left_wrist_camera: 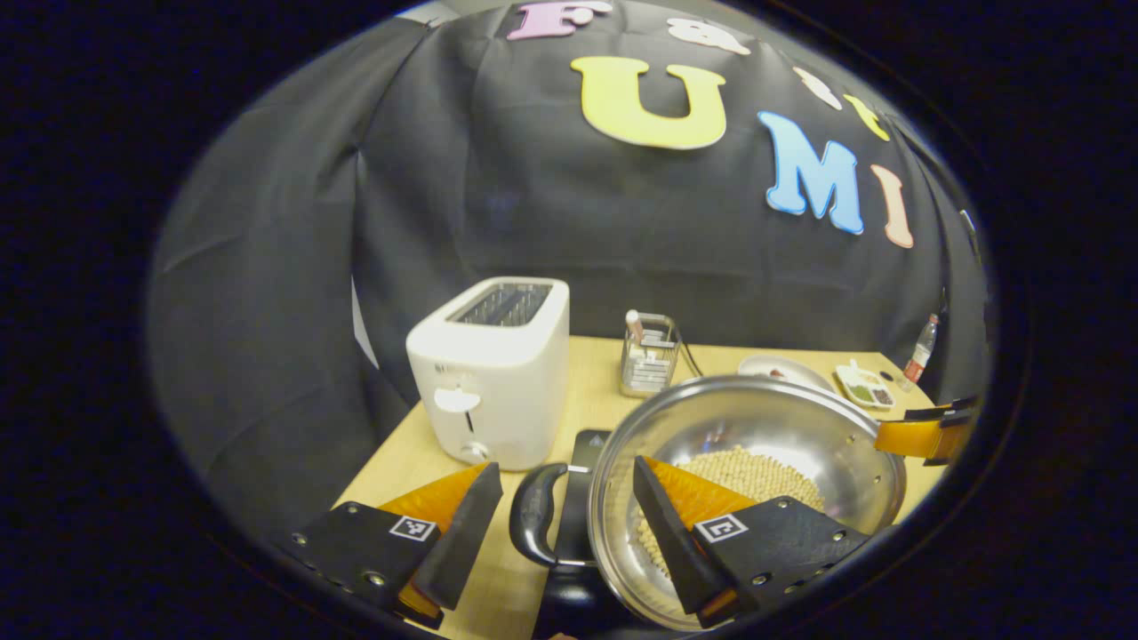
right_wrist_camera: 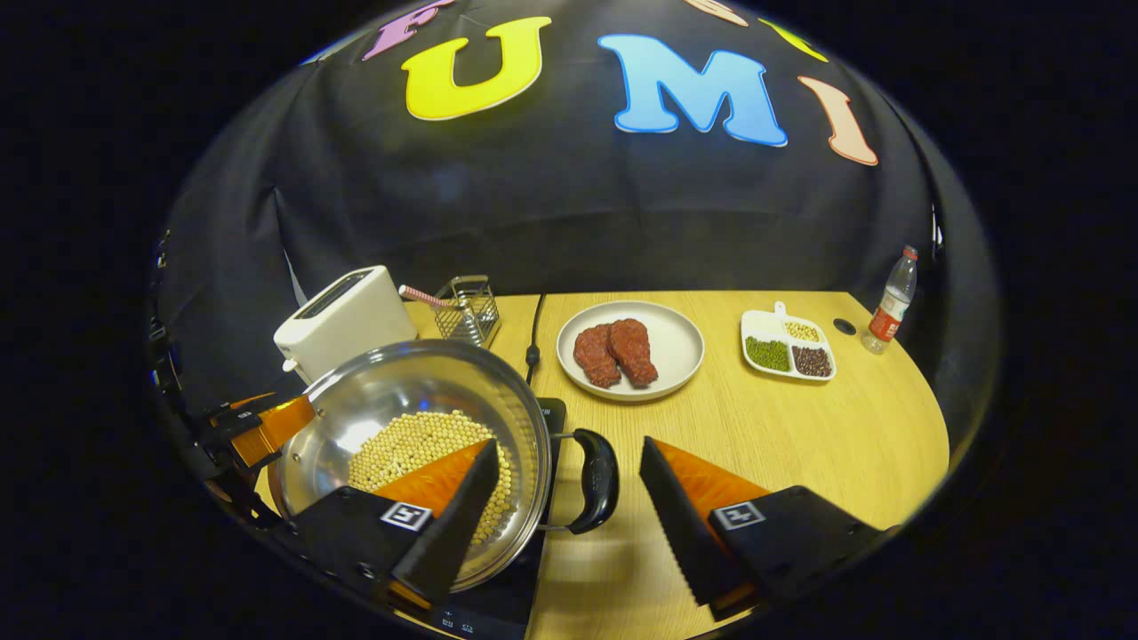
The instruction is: First push the handle of the pot to place it horizontally, then grasp the pot with both hands and set it on the induction cooktop.
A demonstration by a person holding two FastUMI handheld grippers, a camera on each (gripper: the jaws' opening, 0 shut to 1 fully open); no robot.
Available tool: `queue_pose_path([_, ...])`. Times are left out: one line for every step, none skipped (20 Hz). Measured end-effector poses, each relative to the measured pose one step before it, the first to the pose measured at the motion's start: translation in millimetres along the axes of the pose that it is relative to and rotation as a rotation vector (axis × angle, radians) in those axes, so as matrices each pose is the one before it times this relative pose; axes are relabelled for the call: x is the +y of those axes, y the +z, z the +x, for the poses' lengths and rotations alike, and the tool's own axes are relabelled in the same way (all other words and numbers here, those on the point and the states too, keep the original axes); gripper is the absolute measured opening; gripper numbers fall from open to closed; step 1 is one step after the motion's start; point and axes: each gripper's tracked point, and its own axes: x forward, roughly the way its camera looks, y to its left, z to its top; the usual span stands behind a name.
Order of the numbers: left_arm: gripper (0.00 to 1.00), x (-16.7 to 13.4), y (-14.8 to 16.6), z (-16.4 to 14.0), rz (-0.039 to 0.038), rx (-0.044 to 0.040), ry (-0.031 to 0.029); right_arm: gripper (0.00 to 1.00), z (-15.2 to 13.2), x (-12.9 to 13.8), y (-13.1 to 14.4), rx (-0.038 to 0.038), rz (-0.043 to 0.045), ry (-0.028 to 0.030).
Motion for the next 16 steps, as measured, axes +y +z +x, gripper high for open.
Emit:
queue_pose_path([0.88,-1.72,11.33,-4.43,0.02283,-0.03019,0.01014,0.97,-6.76,-6.26,7.57,-0.02462,0.00208,-0.00861])
queue_pose_path([0.87,-5.24,10.77,-6.35,0.01894,-0.02308,0.00277,0.97,-7.46,-6.3,6.83,-0.02641,0.00245,-0.00528])
queue_pose_path([0.89,-6.64,10.89,-6.84,0.01077,-0.02111,-0.00219,0.98,-8.06,-7.97,8.84,-0.03112,0.00073,-0.00589])
queue_pose_path([0.9,-8.38,10.42,-7.35,0.00026,-0.01853,-0.00705,0.93,-8.41,-9.0,8.61,-0.0344,0.00006,-0.00338])
queue_pose_path([0.88,-9.49,8.78,-8.55,-0.00652,-0.01601,-0.00467,0.97,-8.22,-10.39,8.86,-0.03438,-0.00176,-0.00624])
queue_pose_path([0.9,-9.97,6.14,-8.61,-0.00944,-0.01205,-0.00384,0.97,-9.66,-11.58,8.16,-0.03082,-0.00146,-0.00862])
queue_pose_path([0.88,-9.84,7.14,-8.59,-0.01261,-0.01759,0.00016,0.97,-9.0,-10.97,8.23,-0.02932,0.00005,-0.00419])
queue_pose_path([0.88,-11.36,7.79,-8.37,-0.014,-0.01866,-0.00498,0.97,-11.22,-13.23,7.89,-0.03191,-0.0013,-0.00684])
queue_pose_path([0.88,-14.54,6.54,-8.66,-0.01108,-0.01466,-0.00899,0.97,-10.28,-14.04,10.04,-0.03608,-0.00258,-0.00797])
queue_pose_path([0.88,-11.18,7.52,-10.2,-0.00484,-0.01691,0.00155,0.97,-10.95,-15.07,7.53,-0.03576,-0.00188,-0.00768])
queue_pose_path([0.9,-12.83,6.88,-9.79,0.002,-0.01478,0.00011,0.97,-11.78,-14.47,8.5,-0.03243,0.00101,-0.00136])
queue_pose_path([0.87,-13.5,7.98,-9.58,0.00148,-0.01929,0.00068,0.97,-11.45,-13.71,4.85,-0.0238,0.00009,-0.0024])
queue_pose_path([0.87,-15.23,7.87,-10.25,-0.00056,-0.0177,-0.00397,0.97,-11.1,-14.44,4.95,-0.01997,0.00013,-0.00255])
queue_pose_path([0.87,-18.25,5.58,-11.73,-0.00331,-0.01353,-0.00802,0.97,-11.75,-15.15,4.27,-0.01922,0.00123,-0.00329])
queue_pose_path([0.88,-16.89,4.44,-12.06,-0.00397,-0.00777,-0.00712,0.97,-11.74,-14.39,3.77,-0.01831,0.00345,-0.00201])
queue_pose_path([0.9,-15.28,2.85,-11.88,-0.00295,-0.00467,-0.00188,0.97,-13.26,-13.79,2.76,-0.01692,0.00423,0.00152])
